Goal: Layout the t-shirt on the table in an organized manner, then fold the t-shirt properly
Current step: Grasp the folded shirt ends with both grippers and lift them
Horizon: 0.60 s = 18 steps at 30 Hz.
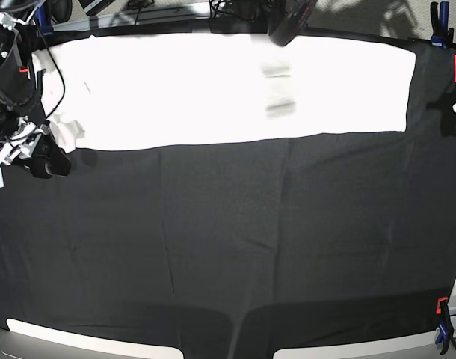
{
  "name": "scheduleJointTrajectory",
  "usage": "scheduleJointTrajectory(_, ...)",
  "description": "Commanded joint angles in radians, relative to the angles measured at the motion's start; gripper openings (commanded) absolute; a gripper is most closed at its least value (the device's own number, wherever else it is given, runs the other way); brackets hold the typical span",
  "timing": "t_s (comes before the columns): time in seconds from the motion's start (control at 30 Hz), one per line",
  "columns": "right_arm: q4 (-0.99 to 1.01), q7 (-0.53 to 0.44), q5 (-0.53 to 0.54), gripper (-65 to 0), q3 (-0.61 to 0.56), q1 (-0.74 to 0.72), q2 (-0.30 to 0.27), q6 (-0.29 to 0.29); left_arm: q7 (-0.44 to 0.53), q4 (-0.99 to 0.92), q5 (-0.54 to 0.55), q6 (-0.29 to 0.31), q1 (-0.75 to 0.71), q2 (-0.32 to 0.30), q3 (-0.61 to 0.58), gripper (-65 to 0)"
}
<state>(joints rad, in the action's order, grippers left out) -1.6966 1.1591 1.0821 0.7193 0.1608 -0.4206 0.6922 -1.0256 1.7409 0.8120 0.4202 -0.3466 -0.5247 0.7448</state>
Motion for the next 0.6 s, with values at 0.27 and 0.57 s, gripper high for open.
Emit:
scheduleJointTrajectory(0.27,-0.018,-0.017,0.029,-33.0,0.007,-0.011,-0.019,0.006,-0.005,0.015,-0.010,0.003,0.005,-0.047,0.008,-20.3)
scheduleJointTrajectory(0.57,-0.018,-0.015,0.030,-33.0,0.007,-0.011,-0.016,0.006,-0.295,0.014,0.353,0.102,0.005,-0.046,0.006,-20.3)
